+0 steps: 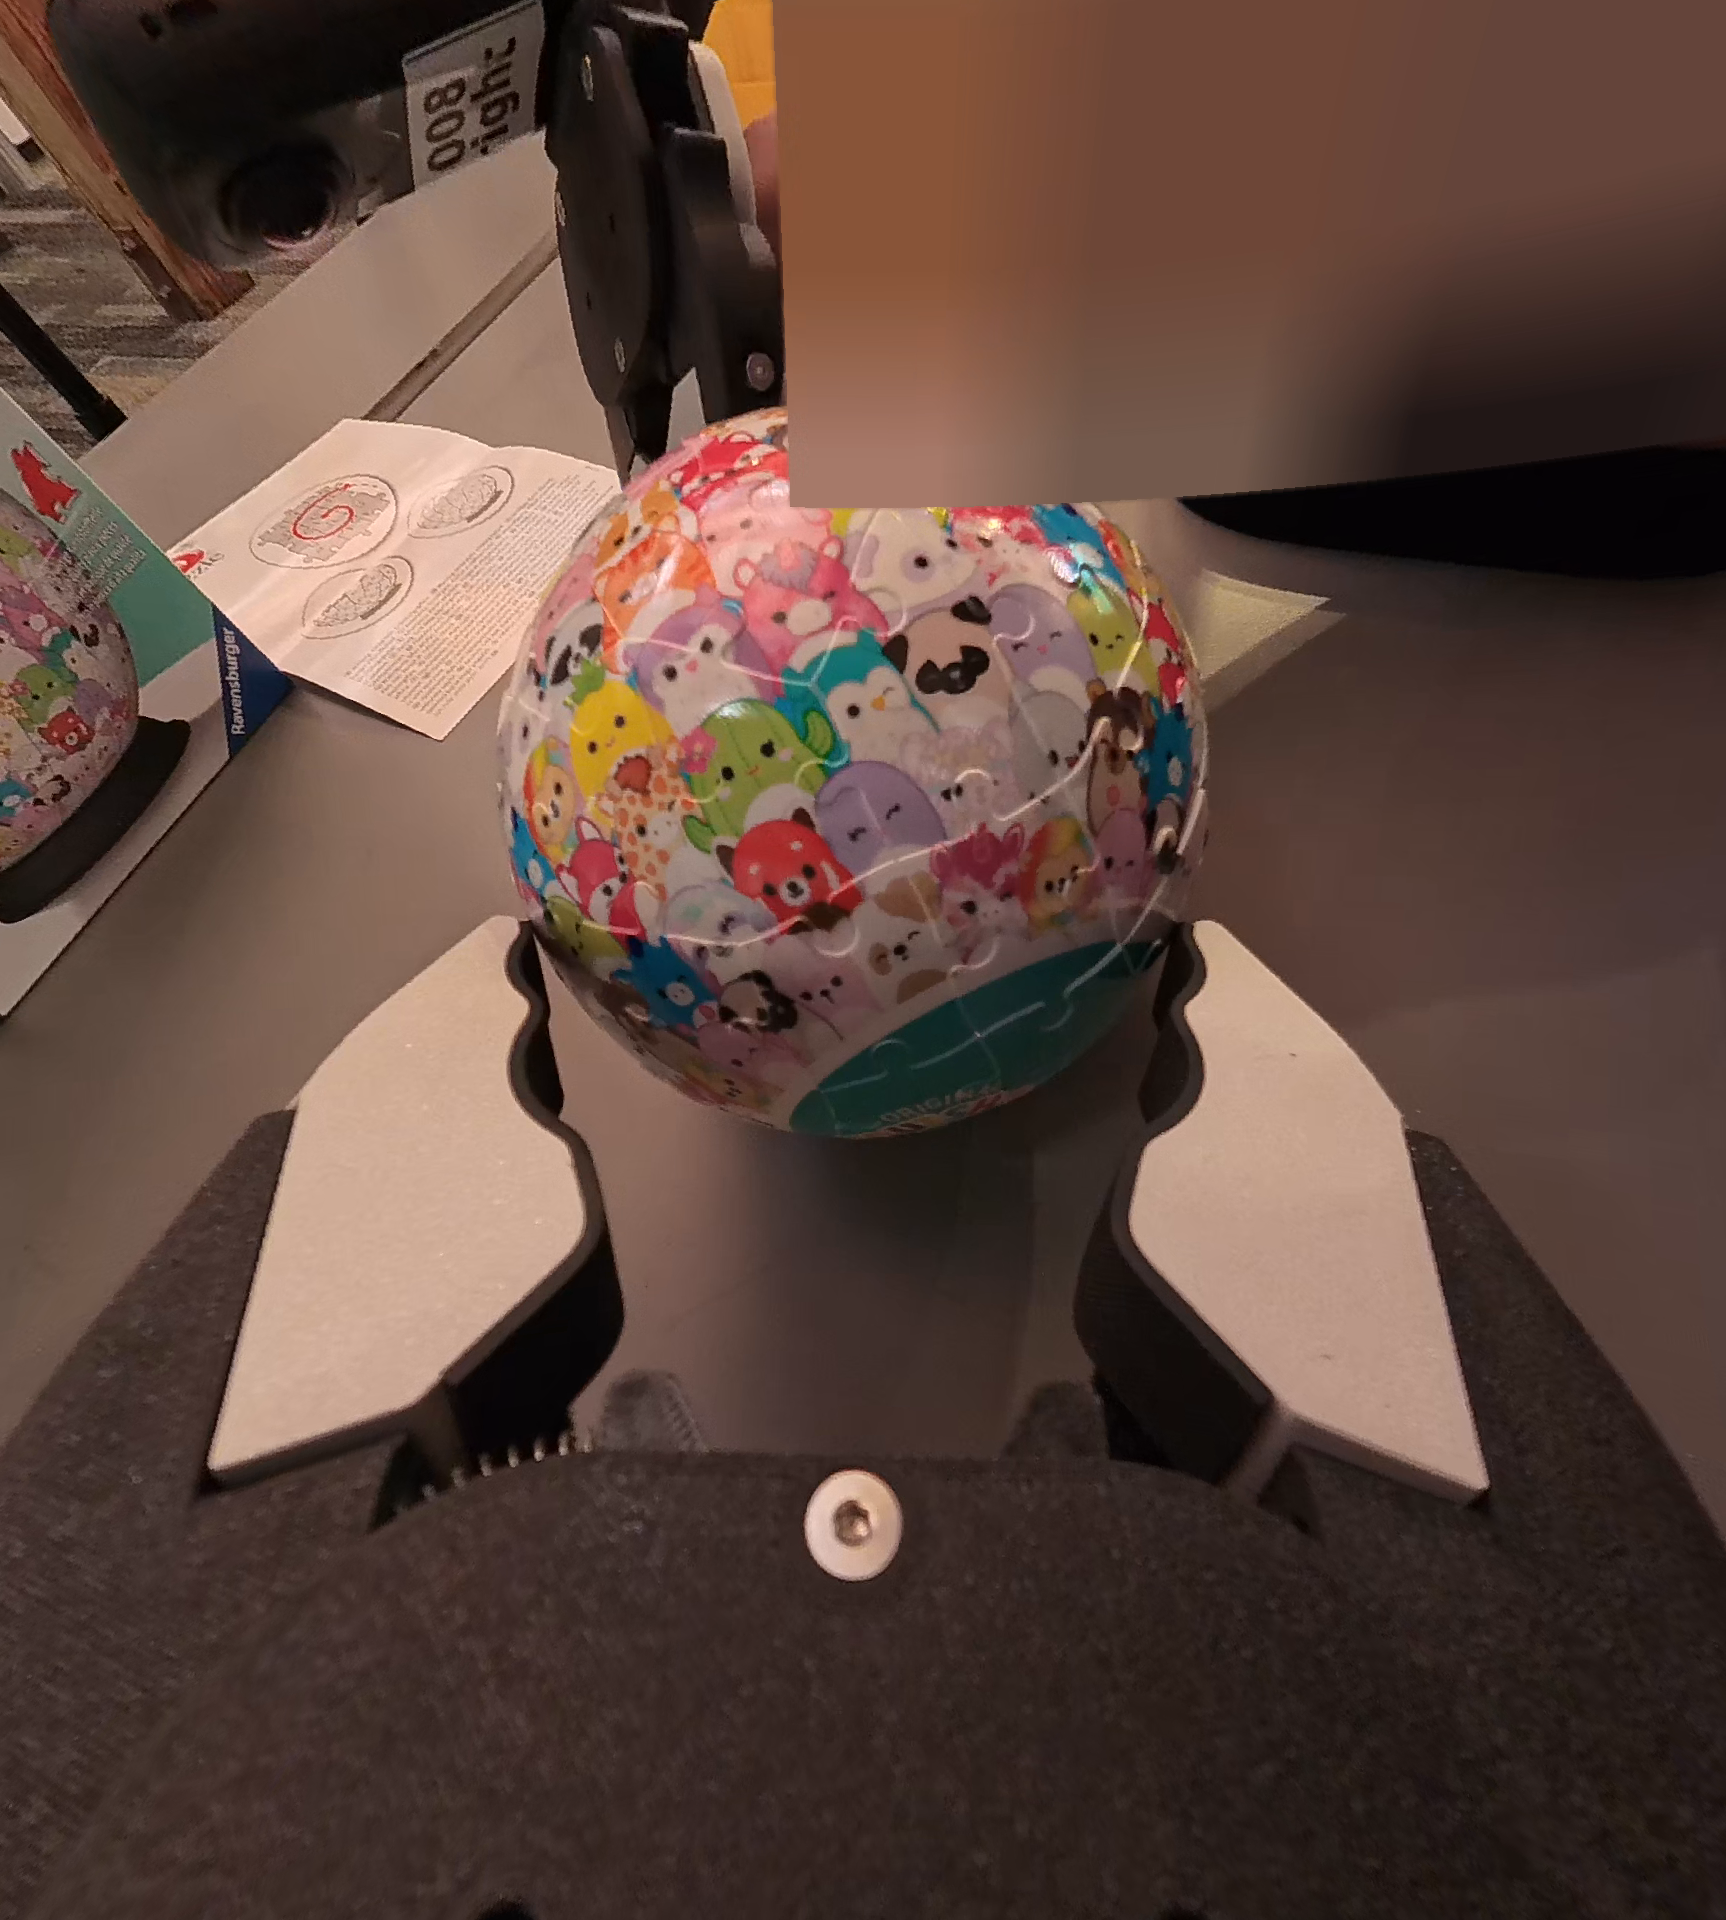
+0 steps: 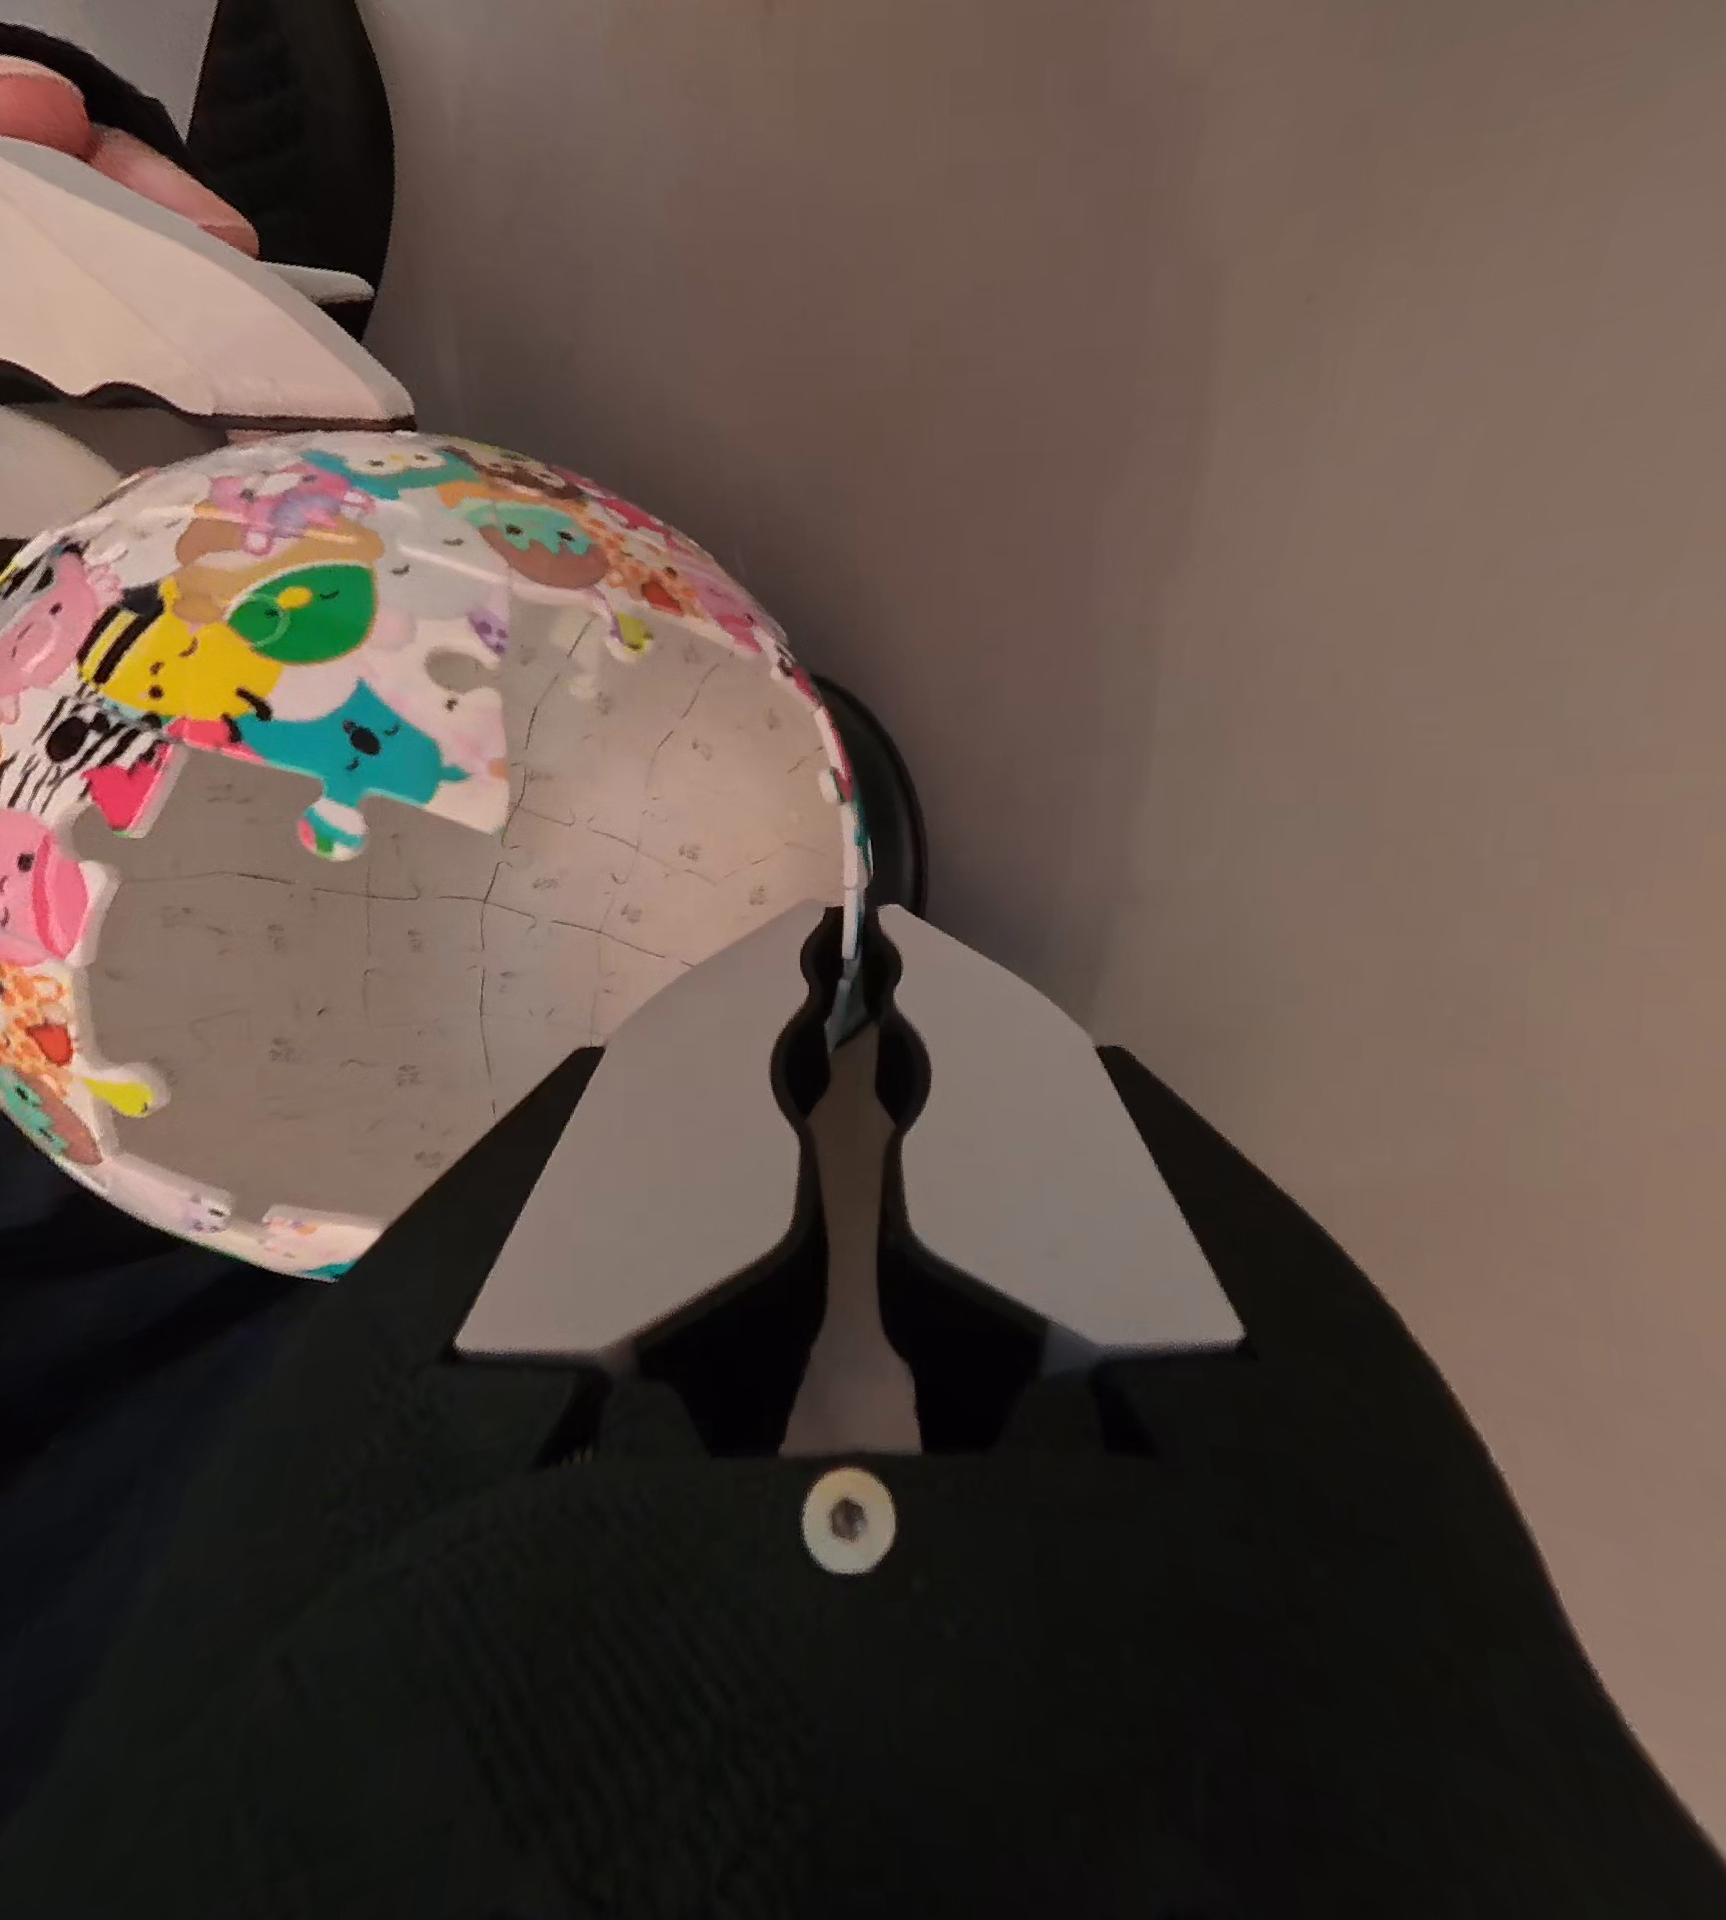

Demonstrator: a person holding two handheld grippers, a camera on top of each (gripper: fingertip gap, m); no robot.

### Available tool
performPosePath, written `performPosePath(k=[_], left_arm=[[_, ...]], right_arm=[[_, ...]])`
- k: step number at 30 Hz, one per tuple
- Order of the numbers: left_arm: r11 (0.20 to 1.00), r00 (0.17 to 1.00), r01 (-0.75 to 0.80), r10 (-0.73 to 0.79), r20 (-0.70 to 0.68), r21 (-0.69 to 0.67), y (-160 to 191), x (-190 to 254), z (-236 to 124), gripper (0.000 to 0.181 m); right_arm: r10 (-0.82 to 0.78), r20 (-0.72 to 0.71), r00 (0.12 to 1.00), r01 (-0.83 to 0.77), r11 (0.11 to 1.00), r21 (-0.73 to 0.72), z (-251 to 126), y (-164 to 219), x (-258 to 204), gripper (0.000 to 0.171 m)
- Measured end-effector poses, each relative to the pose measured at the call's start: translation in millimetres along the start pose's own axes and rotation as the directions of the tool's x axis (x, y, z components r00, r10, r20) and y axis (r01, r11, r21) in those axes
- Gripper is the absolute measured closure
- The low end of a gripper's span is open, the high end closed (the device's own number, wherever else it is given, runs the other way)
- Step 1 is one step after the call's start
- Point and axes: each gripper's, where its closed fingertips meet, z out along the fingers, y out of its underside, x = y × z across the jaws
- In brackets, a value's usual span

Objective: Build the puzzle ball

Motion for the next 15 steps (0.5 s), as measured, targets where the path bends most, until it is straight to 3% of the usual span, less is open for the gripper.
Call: performPosePath(k=[3, 5, 15], left_arm=[[1.0, 1.0, -0.004, 0.004, 0.0, -0.004, 0.3, 0.1, -0.2, 0.071], [1.0, 1.0, -0.005, 0.005, -0.001, -0.005, 0.3, 0.4, -0.3, 0.071], [1.0, 1.0, -0.002, 0.002, 0.001, -0.003, 0.0, 0.1, -0.2, 0.071]], right_arm=[[-0.014, 0.015, 1.0, 0.014, 1.0, -0.002, -0.5, 0.1, -0.7, 0.167], [-0.013, 0.012, 1.0, 0.013, 1.0, -0.023, -1.8, 4.5, 0.9, 0.158], [-0.009, 0.037, 0.999, 0.01, 1.0, -0.026, -4.1, 7.9, -0.7, 0.167]])
